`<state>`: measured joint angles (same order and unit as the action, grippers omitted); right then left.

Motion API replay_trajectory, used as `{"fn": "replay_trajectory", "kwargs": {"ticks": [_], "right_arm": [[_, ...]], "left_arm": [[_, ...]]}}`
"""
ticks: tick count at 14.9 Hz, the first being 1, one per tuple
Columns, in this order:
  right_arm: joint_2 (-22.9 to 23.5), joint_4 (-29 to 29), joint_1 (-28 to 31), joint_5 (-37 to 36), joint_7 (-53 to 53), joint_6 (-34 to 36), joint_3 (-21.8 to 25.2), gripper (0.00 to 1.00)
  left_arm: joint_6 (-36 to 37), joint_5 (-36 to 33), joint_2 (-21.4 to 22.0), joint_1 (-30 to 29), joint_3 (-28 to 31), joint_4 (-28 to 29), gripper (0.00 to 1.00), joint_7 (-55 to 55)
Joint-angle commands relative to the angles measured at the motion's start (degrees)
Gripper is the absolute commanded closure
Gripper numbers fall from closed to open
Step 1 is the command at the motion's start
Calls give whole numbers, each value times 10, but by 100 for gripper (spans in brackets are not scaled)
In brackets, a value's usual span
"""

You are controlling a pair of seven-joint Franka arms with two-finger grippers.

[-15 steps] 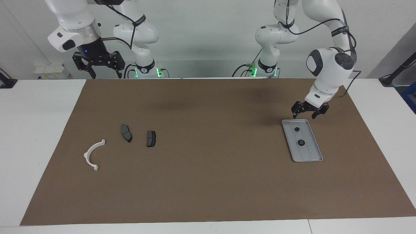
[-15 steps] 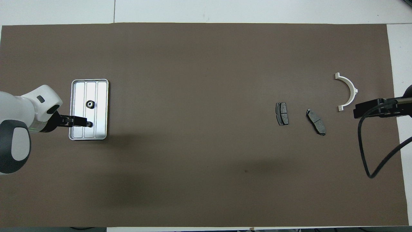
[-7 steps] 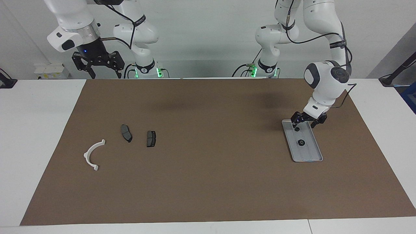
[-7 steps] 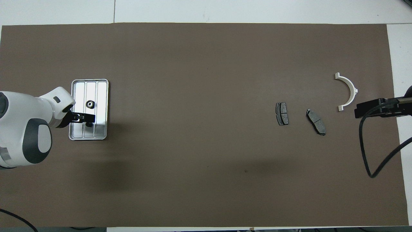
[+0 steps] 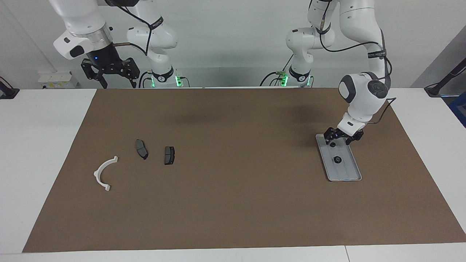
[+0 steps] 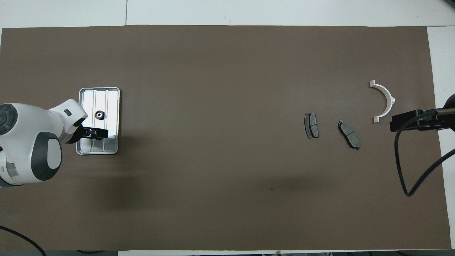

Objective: Place bearing gear from tray to pile

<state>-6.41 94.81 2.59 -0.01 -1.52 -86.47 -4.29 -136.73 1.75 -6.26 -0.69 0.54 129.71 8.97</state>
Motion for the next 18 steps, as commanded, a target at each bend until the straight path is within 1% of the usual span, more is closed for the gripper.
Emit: {"fn": "replay_trajectory", "kwargs": {"ticks": [1, 4, 6, 7, 9, 10, 14, 17, 18], "right_arm": [[-11, 55, -1, 17, -6, -65, -3, 0], [-5, 118, -1, 17, -7, -143, -5, 0], [15, 144, -11, 17, -8, -198, -5, 0], [31, 145, -27, 17, -12, -218, -5, 0], [66, 145, -36, 17, -44, -245, -5, 0], [78, 145, -50, 17, -55, -256, -5, 0], [114, 145, -68, 17, -73, -281, -5, 0], [141, 144, -72, 17, -74, -302, -5, 0], [141, 143, -72, 17, -74, -307, -5, 0]], "left_arm": [[-8, -5, 12, -5, -2, 19, 5, 5], [-6, -5, 14, -5, -2, 25, 5, 4], [-7, -5, 14, -5, -2, 27, 5, 4], [-9, -5, 14, -5, -2, 27, 6, 4], [-13, -5, 10, -5, -3, 27, 6, 3], [-13, -5, 10, -4, -3, 27, 6, 3], [-15, -5, 5, -4, -3, 27, 7, 3], [-15, -5, 5, -4, -3, 27, 10, 3], [-15, -5, 5, -4, -3, 27, 11, 3]]}}
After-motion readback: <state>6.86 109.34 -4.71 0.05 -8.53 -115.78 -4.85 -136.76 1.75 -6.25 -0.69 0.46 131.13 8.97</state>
